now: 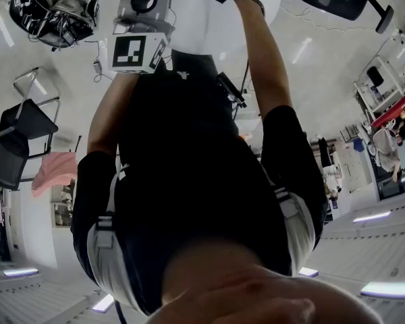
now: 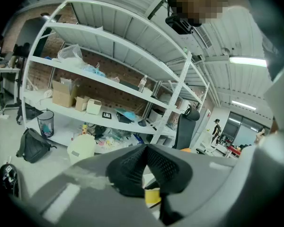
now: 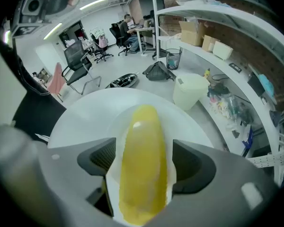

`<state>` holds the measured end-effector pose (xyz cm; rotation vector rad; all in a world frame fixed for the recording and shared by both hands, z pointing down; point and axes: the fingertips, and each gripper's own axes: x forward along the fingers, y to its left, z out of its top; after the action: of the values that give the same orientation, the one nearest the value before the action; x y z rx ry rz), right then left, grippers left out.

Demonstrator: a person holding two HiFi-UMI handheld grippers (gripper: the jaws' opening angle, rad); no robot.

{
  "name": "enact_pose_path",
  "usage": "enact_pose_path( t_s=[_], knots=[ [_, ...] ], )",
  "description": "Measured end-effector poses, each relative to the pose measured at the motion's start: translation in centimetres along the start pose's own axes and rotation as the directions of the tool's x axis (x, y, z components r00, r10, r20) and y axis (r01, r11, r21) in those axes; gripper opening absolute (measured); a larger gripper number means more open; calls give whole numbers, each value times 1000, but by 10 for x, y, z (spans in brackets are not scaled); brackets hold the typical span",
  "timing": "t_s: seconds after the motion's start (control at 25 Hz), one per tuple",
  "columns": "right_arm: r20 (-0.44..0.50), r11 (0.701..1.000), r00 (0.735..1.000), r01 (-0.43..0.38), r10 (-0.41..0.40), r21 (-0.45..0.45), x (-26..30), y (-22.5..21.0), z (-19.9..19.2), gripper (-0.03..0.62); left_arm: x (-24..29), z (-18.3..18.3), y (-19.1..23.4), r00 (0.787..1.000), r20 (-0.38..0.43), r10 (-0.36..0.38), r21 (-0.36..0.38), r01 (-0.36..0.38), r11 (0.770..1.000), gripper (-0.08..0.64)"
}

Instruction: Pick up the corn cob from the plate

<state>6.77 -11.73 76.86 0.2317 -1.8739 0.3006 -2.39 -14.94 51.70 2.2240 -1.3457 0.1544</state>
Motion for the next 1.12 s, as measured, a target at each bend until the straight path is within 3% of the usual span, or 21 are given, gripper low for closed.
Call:
enact_pose_path(
  t_s=[0.48, 1.12],
  knots=[
    [-8, 1000, 1000, 5, -5, -11, 4, -3, -3, 373, 1, -3, 7, 1000, -3, 8, -14, -8, 1000, 6],
    [5, 1000, 1000, 29, -29, -5, 2, -4, 0, 261, 2, -6, 11, 1000, -5, 14, -23, -14, 1000, 6]
  ],
)
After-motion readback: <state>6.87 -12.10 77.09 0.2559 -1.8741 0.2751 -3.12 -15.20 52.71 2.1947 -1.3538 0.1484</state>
